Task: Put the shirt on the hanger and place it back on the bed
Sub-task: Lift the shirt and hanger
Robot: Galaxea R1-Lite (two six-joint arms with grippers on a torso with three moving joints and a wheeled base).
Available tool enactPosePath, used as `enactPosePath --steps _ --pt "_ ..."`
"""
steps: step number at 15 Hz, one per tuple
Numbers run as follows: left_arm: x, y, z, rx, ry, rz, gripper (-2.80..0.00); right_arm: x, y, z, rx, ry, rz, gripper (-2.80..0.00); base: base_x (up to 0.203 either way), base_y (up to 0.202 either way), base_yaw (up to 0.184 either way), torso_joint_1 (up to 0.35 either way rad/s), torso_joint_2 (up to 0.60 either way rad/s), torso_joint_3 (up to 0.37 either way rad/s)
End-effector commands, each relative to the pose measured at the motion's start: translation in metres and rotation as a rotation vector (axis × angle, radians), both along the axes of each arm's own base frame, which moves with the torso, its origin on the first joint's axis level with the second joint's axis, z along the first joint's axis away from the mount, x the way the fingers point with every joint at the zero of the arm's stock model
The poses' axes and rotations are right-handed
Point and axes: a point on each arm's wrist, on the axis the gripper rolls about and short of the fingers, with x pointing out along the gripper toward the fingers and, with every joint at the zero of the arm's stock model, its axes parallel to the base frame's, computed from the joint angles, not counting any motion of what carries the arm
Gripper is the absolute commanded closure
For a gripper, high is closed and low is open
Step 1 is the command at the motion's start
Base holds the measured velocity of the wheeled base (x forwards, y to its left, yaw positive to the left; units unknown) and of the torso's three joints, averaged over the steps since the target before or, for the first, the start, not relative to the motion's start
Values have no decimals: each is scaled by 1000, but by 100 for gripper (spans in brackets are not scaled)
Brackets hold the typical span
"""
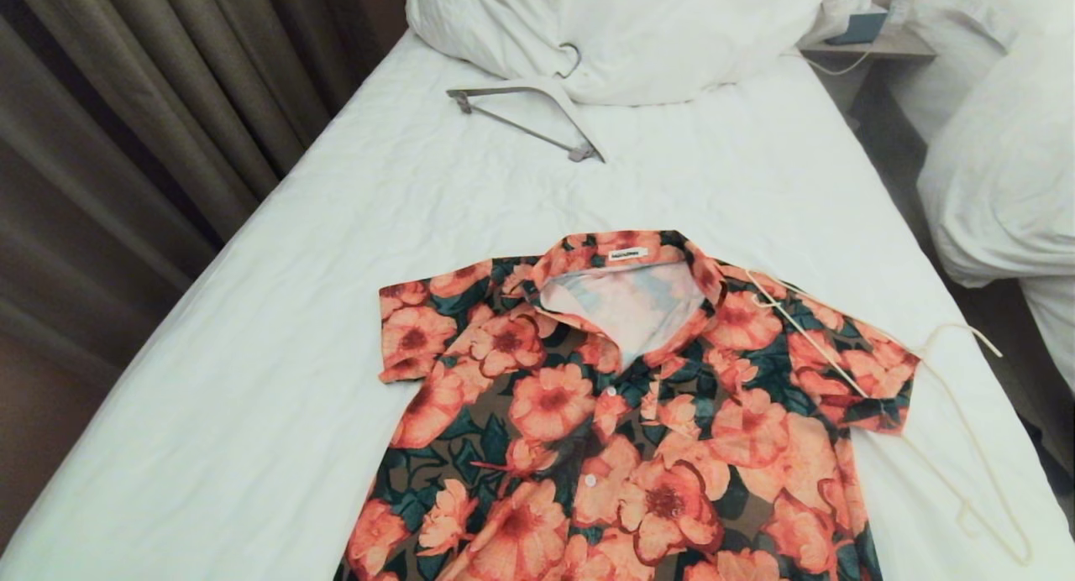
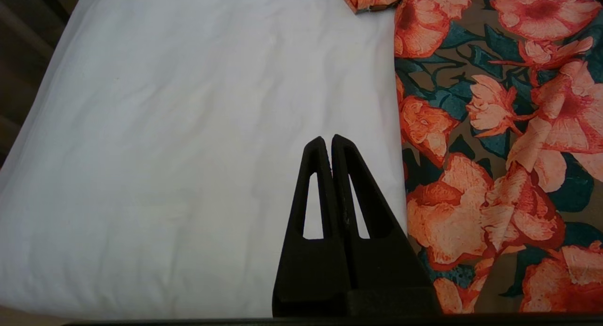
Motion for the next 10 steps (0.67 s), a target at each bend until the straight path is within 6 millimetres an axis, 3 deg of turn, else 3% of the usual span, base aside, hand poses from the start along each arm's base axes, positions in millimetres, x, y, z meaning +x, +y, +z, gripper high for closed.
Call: enactPosePath --steps 1,6,10 --pt "0 0 0 1 1 0 0 0 0 0 1 1 0 0 0 0 0 0 0 0" --pt "0 0 0 1 2 0 0 -1 0 4 -1 -11 0 0 0 0 0 0 0 0" --pt "0 0 0 1 1 0 0 7 0 40 14 59 14 0 0 0 0 0 0 0"
